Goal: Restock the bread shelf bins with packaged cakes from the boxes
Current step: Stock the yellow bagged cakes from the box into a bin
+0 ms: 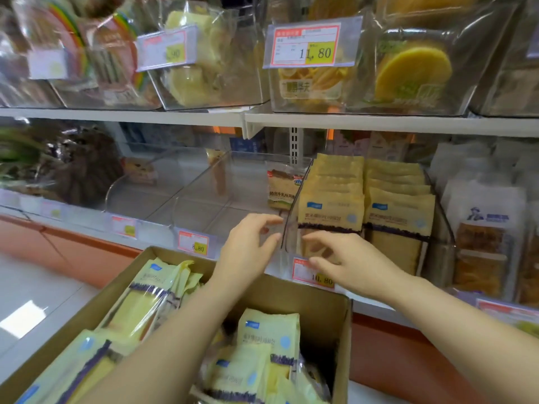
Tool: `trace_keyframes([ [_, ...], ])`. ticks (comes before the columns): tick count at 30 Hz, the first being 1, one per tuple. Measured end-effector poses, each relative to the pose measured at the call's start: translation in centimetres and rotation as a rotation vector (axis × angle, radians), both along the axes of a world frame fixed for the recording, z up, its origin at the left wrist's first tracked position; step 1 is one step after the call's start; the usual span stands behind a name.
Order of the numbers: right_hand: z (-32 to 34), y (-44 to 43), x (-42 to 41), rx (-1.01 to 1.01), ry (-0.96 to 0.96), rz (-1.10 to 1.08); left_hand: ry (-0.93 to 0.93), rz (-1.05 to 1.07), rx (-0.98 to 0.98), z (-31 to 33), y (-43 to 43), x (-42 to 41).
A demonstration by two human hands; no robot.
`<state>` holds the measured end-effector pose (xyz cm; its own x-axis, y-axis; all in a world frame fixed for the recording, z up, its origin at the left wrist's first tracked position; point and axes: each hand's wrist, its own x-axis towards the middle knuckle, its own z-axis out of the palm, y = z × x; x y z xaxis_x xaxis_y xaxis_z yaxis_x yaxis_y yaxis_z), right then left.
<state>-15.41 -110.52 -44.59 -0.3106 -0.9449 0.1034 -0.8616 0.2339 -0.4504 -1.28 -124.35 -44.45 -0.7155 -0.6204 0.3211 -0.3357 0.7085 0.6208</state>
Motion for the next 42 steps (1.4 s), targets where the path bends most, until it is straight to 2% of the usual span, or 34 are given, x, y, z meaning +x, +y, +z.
trace_keyframes([
  [3,-0.1,1.1,2.8,-0.122,0.173,0.039,0.008,0.048,-0.003,-0.5,0.4,4.4],
  [6,-0.5,1.0,6.1,-0.156,0.194,0.101,-0.022,0.135,-0.019,-0.8,0.6,9.2],
  [15,-3.3,-2.6,13.6,0.155,0.166,0.264,-0.069,0.418,-0.07,-2.4,-0.2,22.0],
  [20,-5.3,-5.0,16.8,0.341,-0.041,0.338,-0.128,0.488,0.023,-4.4,-1.0,24.7],
  [26,-5.6,-8.5,21.2,0.172,-0.267,0.291,-0.088,0.515,0.131,-4.7,-2.1,26.4],
  [30,-6.8,-10.1,23.6,0.258,-0.253,0.265,-0.037,0.531,0.149,-4.6,-2.6,27.1],
  [33,-7.1,-10.4,24.1,0.224,-0.231,0.236,-0.008,0.544,0.158,-4.3,-2.9,27.4],
  [37,-4.8,-9.5,23.8,0.123,-0.266,0.331,0.039,0.553,0.145,-4.0,-2.9,27.7],
  [39,-2.8,-8.8,23.3,0.029,-0.243,0.361,0.106,0.551,0.152,-3.8,-2.8,27.7],
  [42,-0.5,-8.0,22.4,-0.125,-0.22,0.316,0.326,0.548,0.181,-3.3,-2.7,27.2],
])
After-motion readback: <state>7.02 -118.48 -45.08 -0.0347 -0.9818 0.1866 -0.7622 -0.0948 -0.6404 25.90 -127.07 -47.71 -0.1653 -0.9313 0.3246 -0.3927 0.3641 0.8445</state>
